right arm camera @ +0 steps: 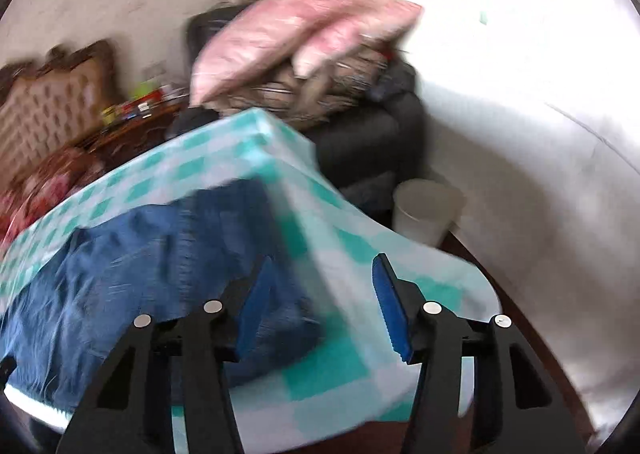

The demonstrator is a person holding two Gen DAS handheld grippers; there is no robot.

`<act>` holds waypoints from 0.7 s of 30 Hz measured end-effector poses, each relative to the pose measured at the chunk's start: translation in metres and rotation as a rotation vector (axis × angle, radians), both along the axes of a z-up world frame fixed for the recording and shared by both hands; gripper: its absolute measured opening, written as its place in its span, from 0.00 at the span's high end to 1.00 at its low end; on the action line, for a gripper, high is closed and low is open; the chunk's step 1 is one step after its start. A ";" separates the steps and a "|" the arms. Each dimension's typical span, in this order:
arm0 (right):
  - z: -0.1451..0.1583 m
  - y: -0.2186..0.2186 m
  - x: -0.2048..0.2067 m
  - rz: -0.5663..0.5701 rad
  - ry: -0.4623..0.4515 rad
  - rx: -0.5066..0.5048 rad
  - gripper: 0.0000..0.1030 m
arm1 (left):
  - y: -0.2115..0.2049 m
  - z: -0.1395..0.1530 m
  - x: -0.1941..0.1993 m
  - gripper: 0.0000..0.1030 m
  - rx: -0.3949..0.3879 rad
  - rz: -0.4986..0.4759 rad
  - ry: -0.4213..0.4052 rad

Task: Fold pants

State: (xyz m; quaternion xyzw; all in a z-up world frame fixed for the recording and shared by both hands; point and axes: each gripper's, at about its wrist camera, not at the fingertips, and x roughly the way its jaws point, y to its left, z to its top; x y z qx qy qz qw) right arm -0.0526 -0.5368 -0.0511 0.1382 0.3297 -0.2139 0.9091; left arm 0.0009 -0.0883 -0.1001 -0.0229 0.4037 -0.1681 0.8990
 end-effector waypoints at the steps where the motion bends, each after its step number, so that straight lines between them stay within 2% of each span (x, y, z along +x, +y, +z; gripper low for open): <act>1: 0.003 0.010 0.009 0.046 0.001 -0.004 0.49 | -0.004 -0.005 0.002 0.65 0.008 -0.003 0.012; 4: 0.002 0.048 0.041 0.173 0.027 0.002 0.49 | -0.009 -0.023 0.008 0.69 0.050 0.016 0.073; 8: -0.007 0.125 0.071 0.350 0.050 0.009 0.49 | 0.002 -0.021 0.007 0.69 0.019 0.045 0.075; 11: -0.017 0.181 0.084 0.470 0.065 0.056 0.49 | 0.021 -0.017 0.007 0.69 0.020 0.099 0.066; 16: -0.041 0.241 0.093 0.543 0.147 0.089 0.49 | 0.067 -0.014 0.014 0.69 0.043 0.224 0.081; 21: -0.061 0.267 0.091 0.565 0.208 0.017 0.48 | 0.099 -0.016 0.020 0.69 0.080 0.289 0.103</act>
